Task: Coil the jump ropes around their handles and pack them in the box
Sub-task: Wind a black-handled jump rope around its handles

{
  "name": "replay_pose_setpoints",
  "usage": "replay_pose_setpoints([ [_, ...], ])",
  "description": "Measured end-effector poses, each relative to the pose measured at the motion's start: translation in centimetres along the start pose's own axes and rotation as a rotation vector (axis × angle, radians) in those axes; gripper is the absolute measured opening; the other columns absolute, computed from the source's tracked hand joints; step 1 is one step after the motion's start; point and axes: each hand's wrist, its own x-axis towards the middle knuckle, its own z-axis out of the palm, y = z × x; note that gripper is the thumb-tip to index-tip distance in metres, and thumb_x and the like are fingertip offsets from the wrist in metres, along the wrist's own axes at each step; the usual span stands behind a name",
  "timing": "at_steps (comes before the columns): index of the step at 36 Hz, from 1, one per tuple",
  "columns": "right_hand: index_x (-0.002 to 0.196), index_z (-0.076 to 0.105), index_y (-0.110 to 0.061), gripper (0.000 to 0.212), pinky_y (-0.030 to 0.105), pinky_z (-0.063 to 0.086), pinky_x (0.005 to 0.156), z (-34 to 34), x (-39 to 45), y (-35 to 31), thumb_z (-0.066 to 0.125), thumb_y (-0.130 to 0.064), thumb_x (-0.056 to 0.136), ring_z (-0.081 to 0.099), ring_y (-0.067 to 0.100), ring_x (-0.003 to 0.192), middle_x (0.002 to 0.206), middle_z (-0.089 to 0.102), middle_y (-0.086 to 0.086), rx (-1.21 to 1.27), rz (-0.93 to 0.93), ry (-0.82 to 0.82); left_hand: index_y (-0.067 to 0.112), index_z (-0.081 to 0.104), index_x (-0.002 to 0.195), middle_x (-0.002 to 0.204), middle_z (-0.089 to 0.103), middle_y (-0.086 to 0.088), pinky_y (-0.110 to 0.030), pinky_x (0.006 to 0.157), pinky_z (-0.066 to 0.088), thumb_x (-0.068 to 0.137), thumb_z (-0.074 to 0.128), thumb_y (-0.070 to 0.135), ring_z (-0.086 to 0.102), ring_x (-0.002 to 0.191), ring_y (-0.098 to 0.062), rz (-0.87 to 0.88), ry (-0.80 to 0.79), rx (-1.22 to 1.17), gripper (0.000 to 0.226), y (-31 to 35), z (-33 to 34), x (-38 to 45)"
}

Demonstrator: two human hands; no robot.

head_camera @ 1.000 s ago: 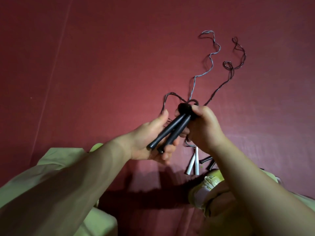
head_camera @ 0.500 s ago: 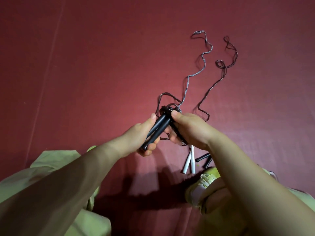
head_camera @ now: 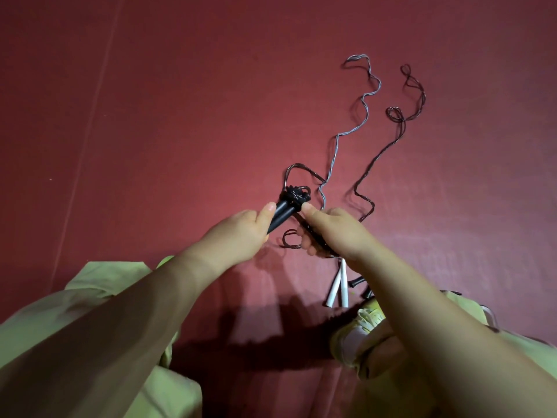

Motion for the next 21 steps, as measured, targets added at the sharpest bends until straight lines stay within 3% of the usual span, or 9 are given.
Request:
replay_pose_setpoints([
  [4, 0.092, 0.062, -0.005, 0.058, 0.023, 0.041, 0.050, 0.3, -0.1, -0.2, 0.037, -0.057, 0.097, 0.059, 0.016, 0.051, 0.067, 0.067, 0.005, 0.094, 0.098, -0.084, 0.018, 0.054, 0.085, 0.099, 0.062, -0.011, -0.038, 0.083, 0.044, 0.100, 0.016, 0.050, 0.056, 0.095, -0.033, 0.040, 0.085, 0.300, 0.052, 0.3, 0.1, -0.3],
  [8, 0.091, 0.061, -0.008, 0.071, 0.021, 0.038, 0.044, 0.1, -0.1, -0.2, 0.038, -0.074, 0.084, 0.056, 0.016, 0.050, 0.065, 0.063, 0.005, 0.135, 0.168, -0.097, 0.020, 0.053, 0.092, 0.103, 0.064, -0.008, -0.038, 0.081, 0.041, 0.100, 0.020, 0.052, 0.057, 0.101, -0.033, 0.149, 0.138, 0.539, 0.047, 0.4, 0.7, -0.4],
  [12, 0.079, 0.061, -0.011, 0.061, 0.024, 0.033, 0.046, 0.3, 0.1, 0.3, 0.045, -0.068, 0.087, 0.051, 0.017, 0.047, 0.058, 0.058, 0.002, 0.087, 0.163, -0.021, 0.020, 0.053, 0.102, 0.103, 0.062, -0.006, -0.040, 0.083, 0.039, 0.096, 0.023, 0.058, 0.056, 0.104, -0.031, 0.245, 0.225, 0.687, 0.048, 0.2, 1.3, -0.4],
  [17, 0.072, 0.057, -0.011, 0.044, 0.024, 0.031, 0.046, 0.3, -0.1, 0.0, 0.045, -0.046, 0.094, 0.049, 0.014, 0.042, 0.056, 0.054, 0.004, 0.150, 0.068, 0.028, 0.021, 0.050, 0.105, 0.099, 0.059, -0.002, -0.040, 0.082, 0.040, 0.092, 0.027, 0.061, 0.053, 0.102, -0.029, 0.277, 0.237, 0.613, 0.048, 0.5, 1.0, -0.5],
  [21, 0.070, 0.052, -0.008, 0.032, 0.019, 0.032, 0.039, 0.3, -0.4, -0.3, 0.045, -0.026, 0.095, 0.045, 0.013, 0.038, 0.059, 0.047, 0.009, 0.231, -0.016, 0.057, 0.025, 0.046, 0.086, 0.079, 0.052, 0.005, -0.034, 0.067, 0.039, 0.086, 0.051, 0.059, 0.055, 0.082, -0.022, 0.154, 0.008, 0.344, 0.035, 1.2, 0.4, -0.5],
])
